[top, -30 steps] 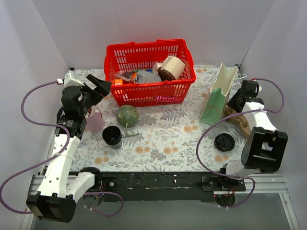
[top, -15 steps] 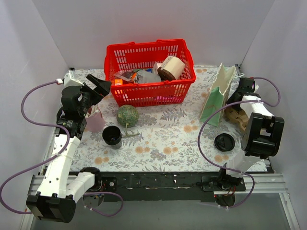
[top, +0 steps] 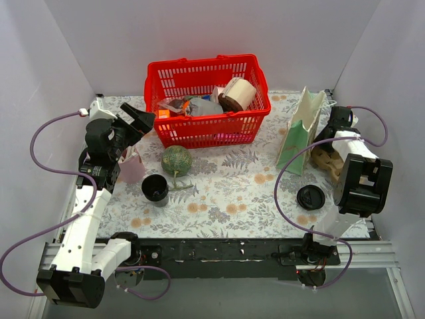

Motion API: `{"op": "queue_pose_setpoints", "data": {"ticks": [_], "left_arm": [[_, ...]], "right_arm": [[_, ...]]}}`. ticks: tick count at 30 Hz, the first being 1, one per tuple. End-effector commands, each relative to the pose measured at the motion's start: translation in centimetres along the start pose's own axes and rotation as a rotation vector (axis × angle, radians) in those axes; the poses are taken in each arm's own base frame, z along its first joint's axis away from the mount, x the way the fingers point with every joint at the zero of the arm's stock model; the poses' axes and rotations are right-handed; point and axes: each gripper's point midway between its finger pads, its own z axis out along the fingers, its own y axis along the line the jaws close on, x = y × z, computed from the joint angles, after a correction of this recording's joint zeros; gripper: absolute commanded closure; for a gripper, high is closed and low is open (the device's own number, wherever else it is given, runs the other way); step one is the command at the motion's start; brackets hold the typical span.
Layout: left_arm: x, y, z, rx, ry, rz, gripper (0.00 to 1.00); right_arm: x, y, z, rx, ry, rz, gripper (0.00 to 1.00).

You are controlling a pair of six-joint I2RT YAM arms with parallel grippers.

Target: Pack the takeout coffee

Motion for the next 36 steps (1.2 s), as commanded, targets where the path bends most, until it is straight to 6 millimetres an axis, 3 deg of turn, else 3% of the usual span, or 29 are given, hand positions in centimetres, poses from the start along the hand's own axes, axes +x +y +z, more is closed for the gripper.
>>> {"op": "queue_pose_setpoints", "data": {"ticks": [1,9,18,27,36], "left_arm": [[-0.3,-0.8,-0.2,0.036,-0.008,0.012,0.02],[-0.3,-0.8,-0.4,0.038,-0.01,0.012,0.02],[-0.5,-0.9,-0.6,0.043,-0.016,0.014,0.02],[-0.4,-1.0,-0.7,0.047,-0.014,0.014,0.02],[-0.3,-1.0,-0.7,0.05,-0.012,0.016,0.02]], "right_arm": [[-1.2,0.1,0.1,0.009,-0.032,0.015,0.69],[-0.6,-0.3,0.0,0.017,-0.029,0.019,0.73],[-1.0,-0.4,-1.0,0.008,-0.049,0.019,0.85],[-1.5,1.3,-1.0,-0.056,-0.037,0.032,0.8],[-1.1,1.3,-0.4,-0.055,-0.02,0.042,0.72]]}}
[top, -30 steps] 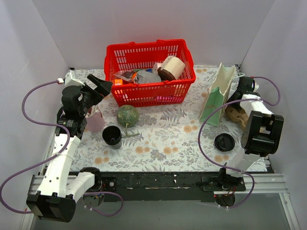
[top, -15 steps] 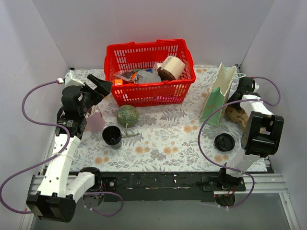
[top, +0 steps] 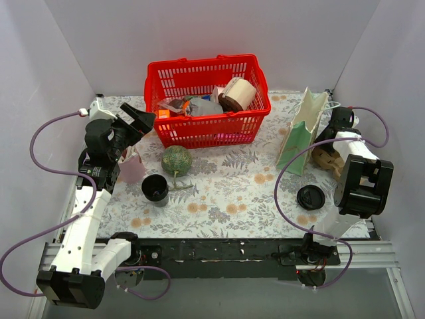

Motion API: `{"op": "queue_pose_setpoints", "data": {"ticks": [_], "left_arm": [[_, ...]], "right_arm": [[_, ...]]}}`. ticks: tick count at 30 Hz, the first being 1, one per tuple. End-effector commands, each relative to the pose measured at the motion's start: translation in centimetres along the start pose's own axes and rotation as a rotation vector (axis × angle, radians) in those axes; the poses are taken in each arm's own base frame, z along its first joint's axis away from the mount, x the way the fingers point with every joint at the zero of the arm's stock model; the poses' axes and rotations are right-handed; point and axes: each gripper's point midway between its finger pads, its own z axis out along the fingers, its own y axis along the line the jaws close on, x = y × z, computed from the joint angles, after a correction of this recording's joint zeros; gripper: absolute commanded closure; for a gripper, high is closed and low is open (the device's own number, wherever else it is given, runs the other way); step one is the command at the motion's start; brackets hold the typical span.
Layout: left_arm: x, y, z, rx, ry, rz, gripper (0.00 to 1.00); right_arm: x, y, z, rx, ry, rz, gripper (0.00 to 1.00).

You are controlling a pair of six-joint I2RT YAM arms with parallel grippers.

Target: Pack the takeout coffee

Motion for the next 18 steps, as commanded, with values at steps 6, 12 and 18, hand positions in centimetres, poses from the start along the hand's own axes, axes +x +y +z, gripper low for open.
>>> {"op": "queue_pose_setpoints", "data": {"ticks": [6,12,18], "left_arm": [[-0.2,-0.8,-0.4,0.042,-0.007,0.018,0.02],[-0.2,-0.9,-0.3,0.048,-0.006,0.02,0.02],[-0.1,-0.9,-0.3,0.048,-0.004,0.022,0.02]], "right_arm": [[-2.0,1.6,-0.6,-0.056,-0.04,0.027,0.71],[-2.6,1.9,-1.1,-0.064,-0.052,0.039,0.66],[-2.1,1.8,-0.6,-0.057,-0.036,0.042,0.62]]}}
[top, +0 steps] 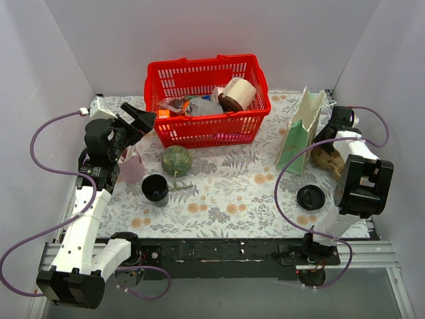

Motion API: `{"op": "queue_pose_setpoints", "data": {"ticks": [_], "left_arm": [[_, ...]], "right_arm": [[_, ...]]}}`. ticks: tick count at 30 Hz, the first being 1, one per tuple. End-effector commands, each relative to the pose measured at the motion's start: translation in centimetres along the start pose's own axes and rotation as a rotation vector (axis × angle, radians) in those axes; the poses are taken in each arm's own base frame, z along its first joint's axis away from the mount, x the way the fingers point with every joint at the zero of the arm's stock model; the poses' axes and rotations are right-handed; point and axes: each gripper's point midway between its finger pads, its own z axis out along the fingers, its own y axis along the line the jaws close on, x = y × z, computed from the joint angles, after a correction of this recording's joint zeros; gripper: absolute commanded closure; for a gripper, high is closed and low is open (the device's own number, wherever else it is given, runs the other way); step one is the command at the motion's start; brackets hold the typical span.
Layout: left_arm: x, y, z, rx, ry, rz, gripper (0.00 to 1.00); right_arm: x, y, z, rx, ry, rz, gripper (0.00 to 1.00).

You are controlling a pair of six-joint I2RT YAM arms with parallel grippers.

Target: Pack the takeout coffee

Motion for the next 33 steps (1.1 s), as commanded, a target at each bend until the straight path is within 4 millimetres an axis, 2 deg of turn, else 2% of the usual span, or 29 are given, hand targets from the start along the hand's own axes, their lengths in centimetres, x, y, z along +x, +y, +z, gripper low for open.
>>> {"op": "queue_pose_setpoints", "data": {"ticks": [1,19,21,27,33], "left_arm": [[-0.1,-0.4,-0.3,0.025,-0.007,0.02,0.02],[-0.3,-0.5,-0.3,0.028,-0.01,0.024,0.02],[-0.3,-0.5,-0.3,0.028,-0.01,0.025,0.02],[-0.3,-0.6,-0.3,0.027,-0.013,0.025,0.02],[-0.4,-0.6,-0.4,0.028,-0.014,0.027,0.02]], "right_arm": [[-1.9,1.4,-0.3,-0.04,-0.041,0.024,0.62],[-1.0,1.2,0.9,-0.027,-0.008,0.013,0.68],[-0.9,1.2,1.0,-0.029,-0.002,0.014,0.73],[-0.3,1.0,1.1,-0.034,-0.009,0.039,0.77],[0.0,1.2,1.3,-0.05,-0.013,0.069,0.77]]}}
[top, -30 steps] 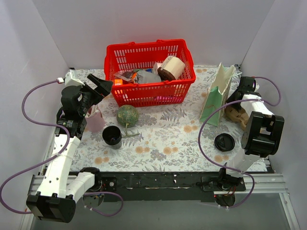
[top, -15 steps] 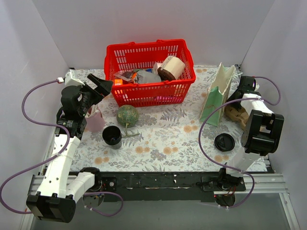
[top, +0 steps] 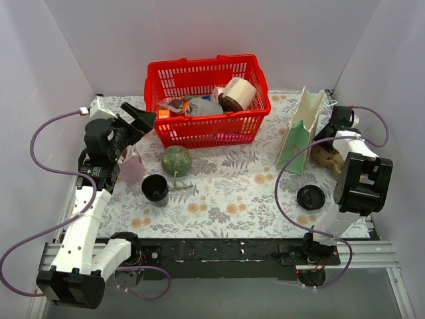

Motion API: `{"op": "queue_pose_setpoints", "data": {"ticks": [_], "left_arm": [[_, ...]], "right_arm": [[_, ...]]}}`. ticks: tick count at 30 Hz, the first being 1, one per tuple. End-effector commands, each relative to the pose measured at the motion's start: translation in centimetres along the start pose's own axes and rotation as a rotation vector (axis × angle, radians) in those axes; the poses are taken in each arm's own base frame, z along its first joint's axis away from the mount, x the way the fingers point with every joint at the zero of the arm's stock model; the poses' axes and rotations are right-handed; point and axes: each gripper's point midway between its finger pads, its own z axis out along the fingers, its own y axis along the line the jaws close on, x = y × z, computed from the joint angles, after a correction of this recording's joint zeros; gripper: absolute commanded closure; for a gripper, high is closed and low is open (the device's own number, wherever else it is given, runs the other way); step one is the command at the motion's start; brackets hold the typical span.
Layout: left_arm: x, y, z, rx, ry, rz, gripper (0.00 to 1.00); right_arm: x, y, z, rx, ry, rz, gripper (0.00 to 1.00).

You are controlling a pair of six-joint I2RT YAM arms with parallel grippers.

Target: Pack the takeout coffee

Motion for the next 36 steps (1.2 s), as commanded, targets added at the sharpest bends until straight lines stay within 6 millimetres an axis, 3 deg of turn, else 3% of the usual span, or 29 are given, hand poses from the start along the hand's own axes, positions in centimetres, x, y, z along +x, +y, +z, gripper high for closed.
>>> {"op": "queue_pose_setpoints", "data": {"ticks": [1,13,22,36], "left_arm": [[-0.3,-0.5,-0.4,0.022,-0.013,0.019,0.02],[0.0,-0.6,-0.4,0.036,0.002,0.016,0.02],[0.1,-0.5,-0.3,0.034,0.004,0.017,0.02],[0.1,-0.7,-0.3,0.038,0.004,0.016,0.02]], "right_arm": [[0.3,0.7,0.4,-0.039,-0.005,0.037,0.75],[-1.4,2.0,-1.6,-0.104,-0.064,0.057,0.65],[-0.5,1.5,-0.3,-0.067,-0.021,0.045,0.63],[0.5,0.9,0.7,-0.039,0.012,0.03,0.7]]}}
